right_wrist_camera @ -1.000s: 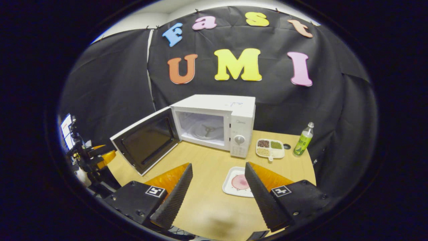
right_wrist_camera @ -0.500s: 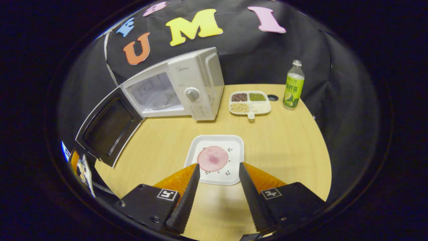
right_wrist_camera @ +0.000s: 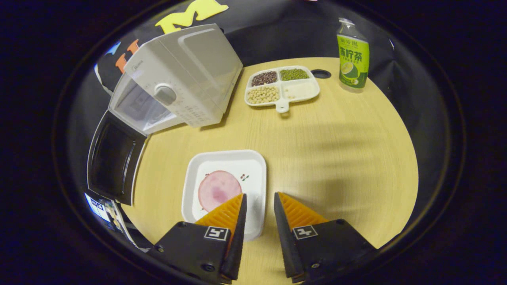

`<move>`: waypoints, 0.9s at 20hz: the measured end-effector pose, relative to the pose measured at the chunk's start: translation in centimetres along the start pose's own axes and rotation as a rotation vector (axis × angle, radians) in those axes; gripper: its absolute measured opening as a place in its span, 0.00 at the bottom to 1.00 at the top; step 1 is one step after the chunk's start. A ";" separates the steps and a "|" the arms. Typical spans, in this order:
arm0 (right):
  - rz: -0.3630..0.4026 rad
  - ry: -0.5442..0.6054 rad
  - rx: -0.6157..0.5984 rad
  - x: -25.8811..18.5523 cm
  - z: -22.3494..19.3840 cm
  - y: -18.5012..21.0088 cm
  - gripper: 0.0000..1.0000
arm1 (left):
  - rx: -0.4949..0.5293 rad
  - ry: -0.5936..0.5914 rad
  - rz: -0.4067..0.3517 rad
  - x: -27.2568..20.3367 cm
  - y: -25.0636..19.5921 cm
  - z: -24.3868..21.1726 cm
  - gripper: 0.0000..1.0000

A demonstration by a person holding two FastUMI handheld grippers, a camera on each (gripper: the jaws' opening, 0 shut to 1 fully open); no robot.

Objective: Open the microwave oven with the left hand, put the food in, and close the microwave oven.

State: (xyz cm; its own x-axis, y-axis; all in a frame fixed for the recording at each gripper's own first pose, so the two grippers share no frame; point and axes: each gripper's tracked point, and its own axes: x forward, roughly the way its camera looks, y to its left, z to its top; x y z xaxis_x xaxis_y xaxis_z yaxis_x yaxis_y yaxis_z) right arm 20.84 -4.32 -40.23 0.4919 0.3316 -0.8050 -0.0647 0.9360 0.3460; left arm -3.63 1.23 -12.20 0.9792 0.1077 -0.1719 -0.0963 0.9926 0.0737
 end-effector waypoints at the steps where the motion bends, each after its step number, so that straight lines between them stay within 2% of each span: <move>1: 0.017 0.018 0.019 0.4 0.1 0.1 0.31 | 0.007 0.005 0.013 -0.1 -0.2 0.3 0.95; 2: 0.038 0.042 0.031 0.5 0.1 0.3 0.27 | 0.008 0.007 0.025 -0.2 -0.5 0.7 0.95; 3: 0.043 0.054 0.037 1.1 0.3 0.5 0.35 | 0.003 0.008 0.032 -0.4 -1.0 1.0 0.95; 4: 0.050 0.070 0.039 0.7 0.4 0.4 0.17 | -0.005 0.014 0.041 -0.6 -1.4 1.3 0.95; 6: 0.049 0.119 0.044 0.9 0.3 0.2 0.00 | -0.025 0.030 0.062 -1.1 -2.1 1.3 0.95; 7: 0.053 0.135 0.064 0.8 0.3 0.0 0.10 | -0.034 0.032 0.075 -1.5 -2.4 1.4 0.95; 8: 0.070 0.148 0.086 0.9 0.3 0.0 0.05 | -0.039 0.032 0.087 -1.8 -2.7 1.5 0.95; 11: 0.140 0.180 0.134 0.9 0.1 0.2 0.04 | -0.031 0.035 0.122 -3.0 -3.5 1.8 0.95; 12: 0.160 0.184 0.152 0.8 0.0 0.2 0.00 | -0.027 0.035 0.128 -3.3 -3.7 2.1 0.95; 13: 0.185 0.181 0.163 0.8 -0.2 0.4 0.04 | -0.022 0.036 0.134 -3.5 -3.8 2.2 0.95; 15: 0.262 0.168 0.195 0.2 -0.4 1.6 0.04 | -0.014 0.042 0.140 -4.0 -3.9 2.5 0.95; 16: 0.282 0.166 0.204 0.0 -0.7 2.0 0.04 | -0.014 0.042 0.141 -4.2 -3.8 2.6 0.95; 17: 0.295 0.152 0.209 -0.2 -0.6 2.4 0.00 | -0.017 0.039 0.141 -4.1 -3.7 2.8 0.95; 18: 0.306 0.141 0.221 -0.5 -0.5 2.8 0.04 | -0.022 0.036 0.136 -4.1 -3.6 3.2 0.95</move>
State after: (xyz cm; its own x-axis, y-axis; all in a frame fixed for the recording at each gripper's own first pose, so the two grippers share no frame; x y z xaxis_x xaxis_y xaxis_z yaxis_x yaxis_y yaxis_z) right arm 19.97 -1.82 -39.14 0.3544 0.6186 -0.7013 0.0064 0.7483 0.6633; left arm -6.69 -2.94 -8.66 0.9499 0.2427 -0.1970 -0.2318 0.9697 0.0769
